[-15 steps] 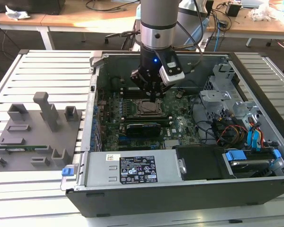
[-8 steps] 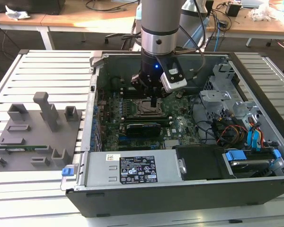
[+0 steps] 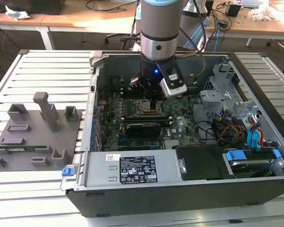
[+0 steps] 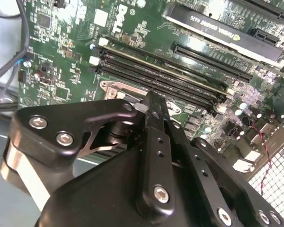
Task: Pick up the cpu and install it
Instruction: 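Install the second cpu locking lever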
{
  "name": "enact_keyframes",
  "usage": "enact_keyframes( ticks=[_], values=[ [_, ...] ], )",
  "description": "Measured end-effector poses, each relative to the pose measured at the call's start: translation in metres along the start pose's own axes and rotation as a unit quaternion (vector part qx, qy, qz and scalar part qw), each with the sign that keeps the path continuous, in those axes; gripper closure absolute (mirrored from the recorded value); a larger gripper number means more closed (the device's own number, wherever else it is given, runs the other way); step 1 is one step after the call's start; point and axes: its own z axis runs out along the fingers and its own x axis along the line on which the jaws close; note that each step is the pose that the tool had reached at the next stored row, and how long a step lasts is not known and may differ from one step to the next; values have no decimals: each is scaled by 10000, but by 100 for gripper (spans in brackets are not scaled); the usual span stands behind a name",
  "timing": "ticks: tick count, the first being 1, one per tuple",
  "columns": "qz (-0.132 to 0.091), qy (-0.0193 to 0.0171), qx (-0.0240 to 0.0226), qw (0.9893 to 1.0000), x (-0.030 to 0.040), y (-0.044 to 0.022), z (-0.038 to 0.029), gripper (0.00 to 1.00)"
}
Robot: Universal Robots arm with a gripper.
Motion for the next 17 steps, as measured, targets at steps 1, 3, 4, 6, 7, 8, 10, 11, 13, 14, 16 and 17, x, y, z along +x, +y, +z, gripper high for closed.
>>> enact_keyframes(
  ticks=[1,3,4,6,7,8,10,11,13,14,16,17],
  values=[
    [-184,4,-10,9998,2,-1,22,89],
    [-559,13,-28,9984,4,-2,64,89],
    [-687,16,-40,9976,4,-2,77,89],
    [-880,21,-62,9961,5,-3,99,89],
    [-949,23,-71,9955,7,-3,109,89],
    [-1016,25,-80,9948,10,-2,123,89],
    [-1080,26,-88,9941,25,1,145,89],
    [-1100,26,-89,9939,38,7,155,89],
    [-1119,27,-90,9937,76,50,173,89],
    [-1123,27,-90,9936,84,68,178,89],
    [-1125,27,-91,9936,104,75,197,89],
    [-1125,27,-90,9936,116,73,207,89]
  ],
)
